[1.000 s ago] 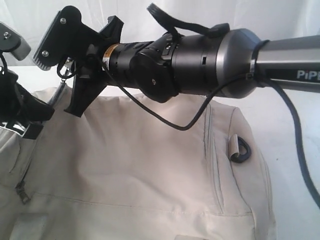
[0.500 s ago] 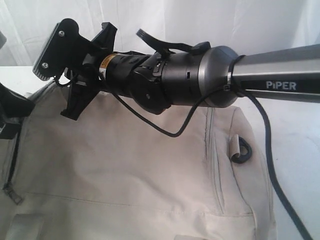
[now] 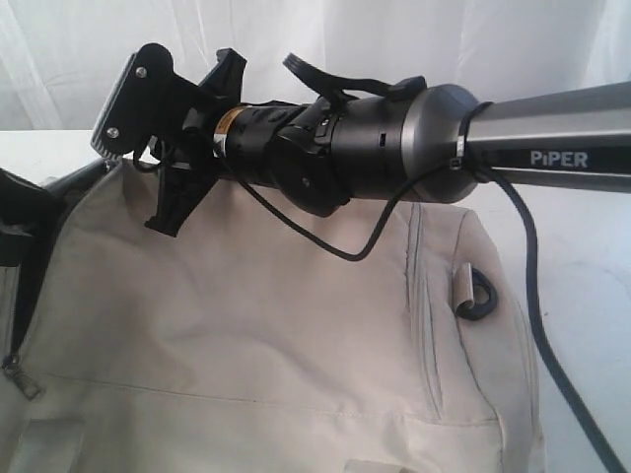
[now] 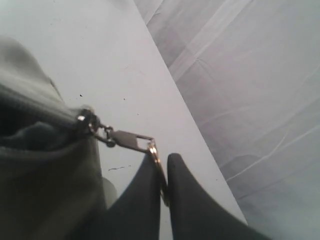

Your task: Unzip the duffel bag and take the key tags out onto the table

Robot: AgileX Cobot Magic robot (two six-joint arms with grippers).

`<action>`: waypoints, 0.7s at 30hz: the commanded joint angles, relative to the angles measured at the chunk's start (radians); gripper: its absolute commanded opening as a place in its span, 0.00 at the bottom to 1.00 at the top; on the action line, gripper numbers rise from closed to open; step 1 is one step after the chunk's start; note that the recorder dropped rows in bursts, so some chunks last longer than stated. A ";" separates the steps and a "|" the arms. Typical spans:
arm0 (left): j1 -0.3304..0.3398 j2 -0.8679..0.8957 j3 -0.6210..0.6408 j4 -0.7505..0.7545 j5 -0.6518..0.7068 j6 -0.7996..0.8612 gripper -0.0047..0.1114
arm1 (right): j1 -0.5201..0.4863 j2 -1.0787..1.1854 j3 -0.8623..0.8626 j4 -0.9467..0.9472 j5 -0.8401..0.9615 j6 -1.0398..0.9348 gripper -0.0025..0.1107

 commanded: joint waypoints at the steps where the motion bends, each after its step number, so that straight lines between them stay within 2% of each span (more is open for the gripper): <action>1: -0.006 -0.044 0.011 0.024 0.289 -0.006 0.04 | -0.105 0.009 -0.007 0.080 0.009 0.096 0.02; 12: -0.006 -0.044 0.011 0.010 0.158 -0.003 0.04 | -0.083 -0.053 -0.007 0.080 0.006 0.108 0.02; 14: -0.006 -0.044 0.011 0.010 0.145 0.005 0.06 | -0.079 -0.069 -0.007 0.080 0.006 0.101 0.02; 17: -0.006 -0.044 0.011 0.010 0.143 0.025 0.20 | -0.078 -0.084 -0.007 0.080 0.006 0.098 0.02; 21: -0.006 -0.044 0.011 0.012 0.138 0.047 0.50 | -0.071 -0.109 -0.007 0.080 0.006 0.152 0.02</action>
